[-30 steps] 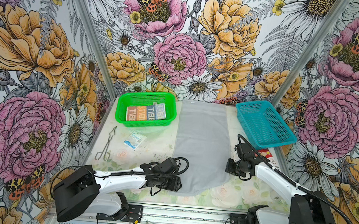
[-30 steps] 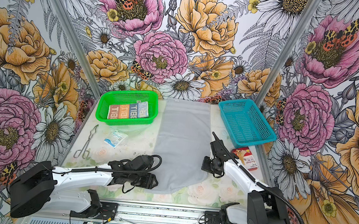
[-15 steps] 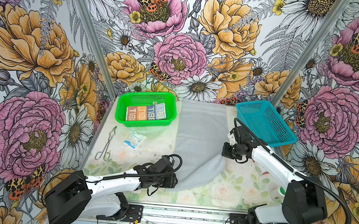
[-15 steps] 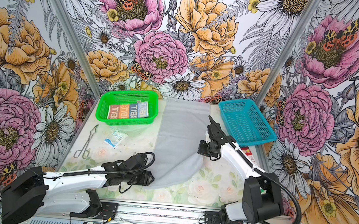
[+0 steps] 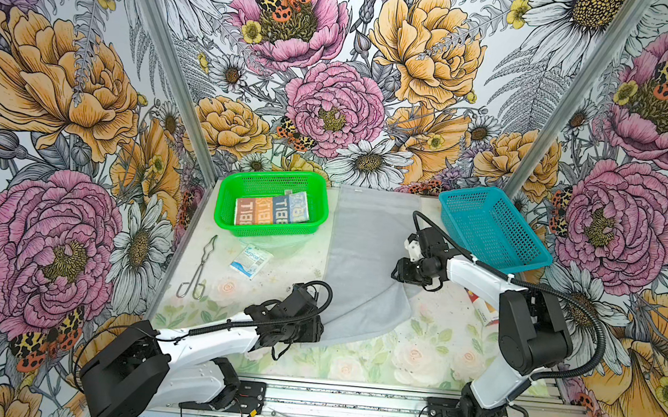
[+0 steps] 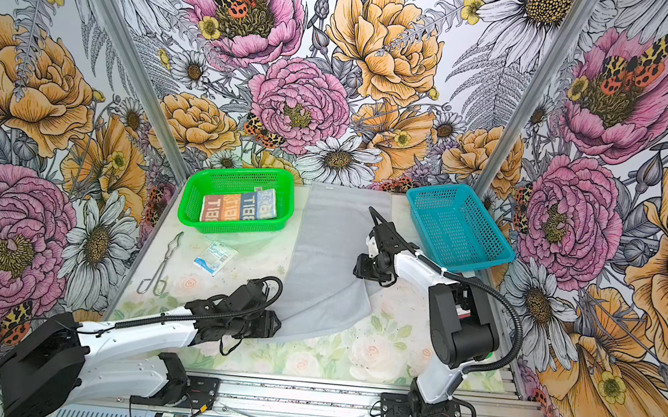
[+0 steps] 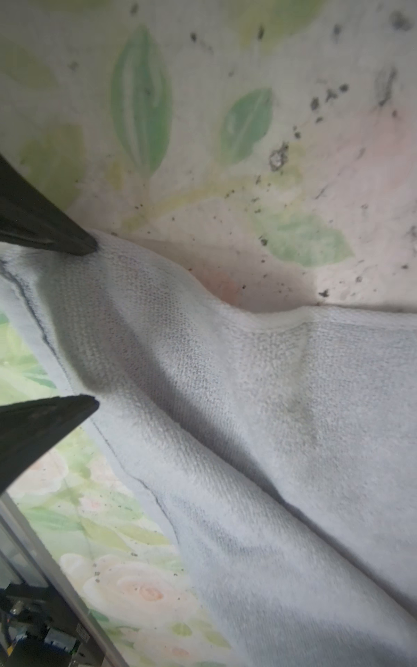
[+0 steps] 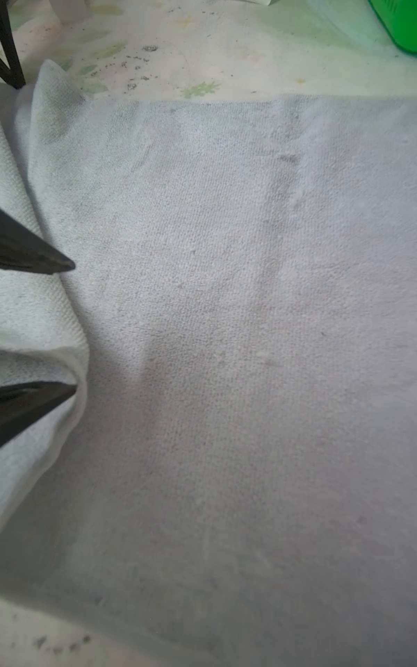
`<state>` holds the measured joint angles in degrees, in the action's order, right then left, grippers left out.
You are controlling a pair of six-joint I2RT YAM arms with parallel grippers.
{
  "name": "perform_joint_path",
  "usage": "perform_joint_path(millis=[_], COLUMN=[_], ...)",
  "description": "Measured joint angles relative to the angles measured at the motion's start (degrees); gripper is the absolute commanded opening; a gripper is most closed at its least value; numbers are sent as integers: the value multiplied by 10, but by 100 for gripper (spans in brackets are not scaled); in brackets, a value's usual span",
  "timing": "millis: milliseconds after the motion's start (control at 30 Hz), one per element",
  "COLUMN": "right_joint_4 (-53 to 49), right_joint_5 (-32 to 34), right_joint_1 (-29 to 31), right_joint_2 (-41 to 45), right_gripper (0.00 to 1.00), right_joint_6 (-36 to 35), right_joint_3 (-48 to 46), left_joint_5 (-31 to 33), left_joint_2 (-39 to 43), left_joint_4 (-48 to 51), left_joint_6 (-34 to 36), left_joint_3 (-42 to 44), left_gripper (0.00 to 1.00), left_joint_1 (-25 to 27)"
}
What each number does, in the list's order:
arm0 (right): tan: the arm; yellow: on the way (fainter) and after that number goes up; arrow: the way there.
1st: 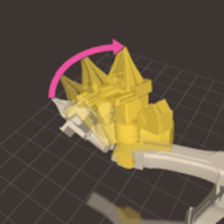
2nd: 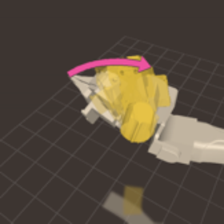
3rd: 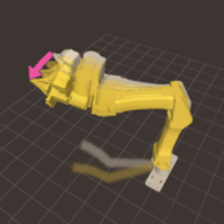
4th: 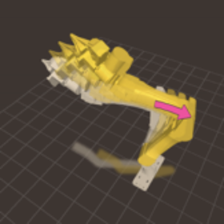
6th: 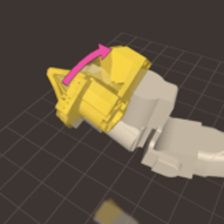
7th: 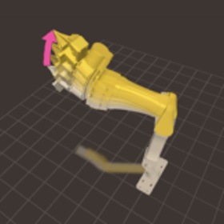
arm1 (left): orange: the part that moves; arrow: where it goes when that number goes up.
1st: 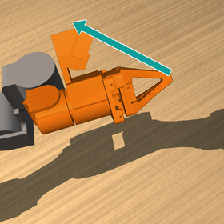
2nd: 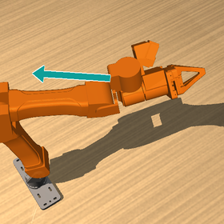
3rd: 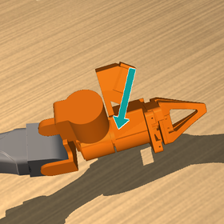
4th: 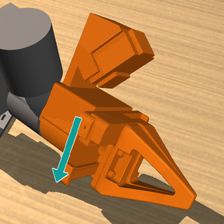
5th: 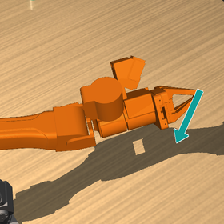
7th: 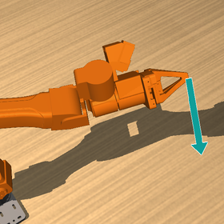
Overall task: Fold and stack the towels
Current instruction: 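Grasp the towel's near corners with both grippers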
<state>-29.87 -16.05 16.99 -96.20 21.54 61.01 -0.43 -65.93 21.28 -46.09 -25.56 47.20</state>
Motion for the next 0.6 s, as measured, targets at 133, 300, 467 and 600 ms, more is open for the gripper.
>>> perform_joint_path(millis=[133,300,467,600], right_joint_4=[4,-22,-44,-44], right_joint_5=[29,48,65,75], right_joint_1=[4,16,70,80], right_joint_2=[132,282,301,283], right_gripper=[56,52,50,49], right_joint_6=[14,79,144,162], right_joint_3=[-75,-155,-257,-280], left_joint_5=[13,28,30,25], left_joint_2=[9,46,92,104], left_joint_4=[15,61,114,127], left_joint_6=[2,12,12,8], left_joint_3=[1,1,2,20], left_gripper=[65,66,64,58], left_joint_1=[-5,-9,-15,-15])
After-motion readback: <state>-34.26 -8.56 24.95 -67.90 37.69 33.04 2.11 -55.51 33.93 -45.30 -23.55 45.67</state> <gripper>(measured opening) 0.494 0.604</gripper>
